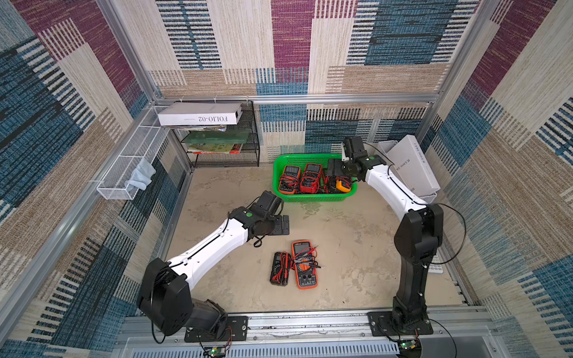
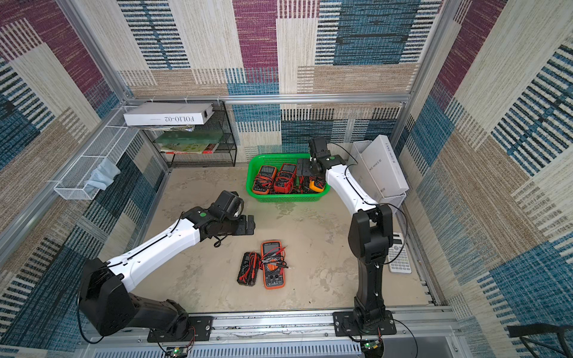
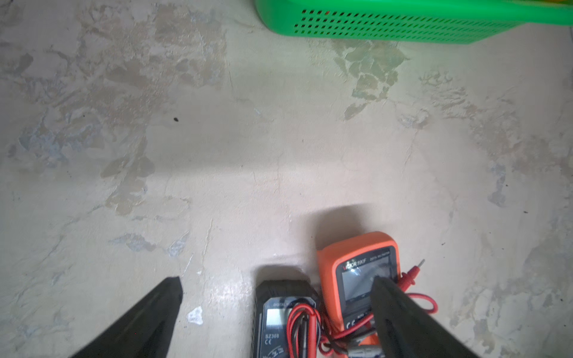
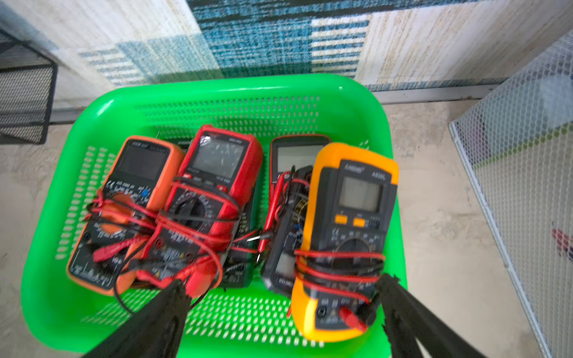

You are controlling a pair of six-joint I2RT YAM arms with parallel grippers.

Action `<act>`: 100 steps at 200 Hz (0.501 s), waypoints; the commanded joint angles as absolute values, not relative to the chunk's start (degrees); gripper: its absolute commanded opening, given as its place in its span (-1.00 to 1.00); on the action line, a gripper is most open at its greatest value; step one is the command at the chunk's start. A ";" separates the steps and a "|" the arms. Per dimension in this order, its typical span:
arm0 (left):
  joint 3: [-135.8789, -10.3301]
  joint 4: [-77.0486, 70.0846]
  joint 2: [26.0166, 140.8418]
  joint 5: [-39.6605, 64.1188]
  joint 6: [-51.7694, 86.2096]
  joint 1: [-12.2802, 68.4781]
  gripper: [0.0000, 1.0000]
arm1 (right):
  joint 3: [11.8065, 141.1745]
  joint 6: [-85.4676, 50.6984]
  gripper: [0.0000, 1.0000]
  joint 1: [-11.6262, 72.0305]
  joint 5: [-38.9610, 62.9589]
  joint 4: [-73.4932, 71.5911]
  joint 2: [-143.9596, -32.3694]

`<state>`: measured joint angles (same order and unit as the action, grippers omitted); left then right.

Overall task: Put the multimeter into the basket
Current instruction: Place the multimeter in the basket, then pick up the multimeter from the center of the board.

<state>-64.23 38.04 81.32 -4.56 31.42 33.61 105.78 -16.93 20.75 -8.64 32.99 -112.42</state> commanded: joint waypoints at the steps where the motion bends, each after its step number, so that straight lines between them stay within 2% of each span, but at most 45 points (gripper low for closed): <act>1: -62.32 37.71 79.71 -5.30 33.13 33.58 1.00 | 99.59 -17.78 0.99 23.65 -10.63 30.07 -107.27; 100: -53.05 37.54 73.64 -7.34 37.30 33.40 1.00 | 63.69 -30.58 0.99 41.64 -14.93 23.75 -85.73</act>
